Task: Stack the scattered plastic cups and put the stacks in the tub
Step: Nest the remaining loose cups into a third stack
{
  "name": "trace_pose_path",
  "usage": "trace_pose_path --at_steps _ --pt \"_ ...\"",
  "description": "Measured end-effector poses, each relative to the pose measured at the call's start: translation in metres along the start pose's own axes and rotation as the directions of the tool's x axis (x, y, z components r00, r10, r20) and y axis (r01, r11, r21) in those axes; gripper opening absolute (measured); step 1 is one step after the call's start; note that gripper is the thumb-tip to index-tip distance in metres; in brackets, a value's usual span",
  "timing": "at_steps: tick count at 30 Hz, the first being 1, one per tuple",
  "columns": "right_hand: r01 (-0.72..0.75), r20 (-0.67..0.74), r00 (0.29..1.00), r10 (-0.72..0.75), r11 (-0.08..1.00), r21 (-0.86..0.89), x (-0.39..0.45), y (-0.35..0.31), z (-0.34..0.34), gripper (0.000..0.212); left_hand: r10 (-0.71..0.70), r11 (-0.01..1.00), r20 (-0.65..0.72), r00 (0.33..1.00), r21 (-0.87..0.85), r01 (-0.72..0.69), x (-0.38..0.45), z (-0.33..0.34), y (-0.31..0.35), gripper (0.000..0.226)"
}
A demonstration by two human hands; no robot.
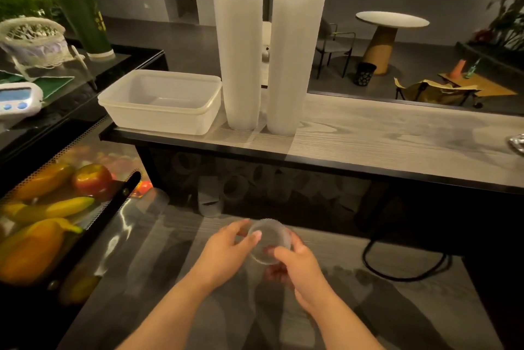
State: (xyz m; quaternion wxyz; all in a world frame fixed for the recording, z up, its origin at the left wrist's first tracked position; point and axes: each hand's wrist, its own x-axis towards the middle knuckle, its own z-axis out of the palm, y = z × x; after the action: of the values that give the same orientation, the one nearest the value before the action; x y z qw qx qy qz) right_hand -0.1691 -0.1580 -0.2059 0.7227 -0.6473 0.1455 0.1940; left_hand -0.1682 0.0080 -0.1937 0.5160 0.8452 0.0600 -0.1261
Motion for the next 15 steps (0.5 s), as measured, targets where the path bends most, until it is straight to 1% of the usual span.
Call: trace_pose_path --at_steps 1,2,3,5,6,7,8,9,10,11,12,13,14,15 --pt "0.012 -0.008 1.000 -0.013 1.000 -0.025 0.000 0.000 -0.002 0.041 -0.051 0.983 0.064 0.997 -0.175 0.062 -0.001 0.001 0.000 0.069" --pt "0.015 0.006 1.000 -0.014 0.997 -0.082 -0.001 -0.001 -0.001 0.041 -0.063 0.965 0.127 0.990 -0.243 0.093 -0.001 0.003 0.000 0.073" --pt "0.019 0.046 0.999 -0.012 0.989 -0.146 -0.002 -0.002 -0.001 0.040 -0.047 0.963 0.169 0.985 -0.253 0.089 -0.001 0.005 0.002 0.073" --pt "0.045 0.183 0.983 -0.007 0.977 -0.208 0.000 -0.005 -0.005 0.036 -0.021 0.948 0.164 0.986 -0.309 0.072 0.002 0.012 0.003 0.069" --pt "0.063 0.225 0.974 -0.017 0.978 -0.200 0.006 -0.008 -0.011 0.039 -0.049 0.919 0.141 0.989 -0.380 0.100 0.004 0.015 0.004 0.065" --pt "0.075 0.214 0.976 -0.033 0.980 -0.187 0.016 -0.012 -0.020 0.043 -0.092 0.881 0.117 0.989 -0.454 0.135 0.006 0.016 0.006 0.057" --pt "0.082 0.144 0.988 -0.055 0.978 -0.191 0.029 -0.018 -0.032 0.045 -0.136 0.842 0.095 0.986 -0.514 0.166 0.008 0.015 0.007 0.048" --pt "0.084 0.011 0.996 -0.085 0.962 -0.261 0.045 -0.025 -0.046 0.046 -0.177 0.819 0.075 0.981 -0.542 0.189 0.010 0.013 0.007 0.041" --pt "0.068 -0.141 0.981 -0.137 0.910 -0.410 0.061 -0.034 -0.061 0.044 -0.201 0.811 0.063 0.978 -0.549 0.202 0.012 0.010 0.006 0.039" --pt "-0.010 -0.278 0.943 -0.184 0.818 -0.575 0.076 -0.043 -0.078 0.042 -0.216 0.808 0.059 0.975 -0.549 0.212 0.012 0.007 0.005 0.042" --pt "-0.109 -0.376 0.901 -0.218 0.725 -0.681 0.086 -0.051 -0.092 0.041 -0.225 0.802 0.057 0.973 -0.555 0.218 0.012 0.003 0.005 0.045" --pt "-0.190 -0.431 0.872 -0.233 0.651 -0.735 0.095 -0.060 -0.105 0.039 -0.233 0.798 0.051 0.971 -0.561 0.221 0.011 0.000 0.006 0.047" --pt "-0.234 -0.455 0.854 -0.253 0.595 -0.769 0.102 -0.068 -0.115 0.040 -0.237 0.797 0.045 0.970 -0.562 0.221 0.010 -0.002 0.006 0.048" --pt "-0.233 -0.453 0.844 -0.288 0.563 -0.793 0.110 -0.076 -0.123 0.042 -0.246 0.796 0.040 0.968 -0.562 0.226 0.010 -0.004 0.005 0.048"
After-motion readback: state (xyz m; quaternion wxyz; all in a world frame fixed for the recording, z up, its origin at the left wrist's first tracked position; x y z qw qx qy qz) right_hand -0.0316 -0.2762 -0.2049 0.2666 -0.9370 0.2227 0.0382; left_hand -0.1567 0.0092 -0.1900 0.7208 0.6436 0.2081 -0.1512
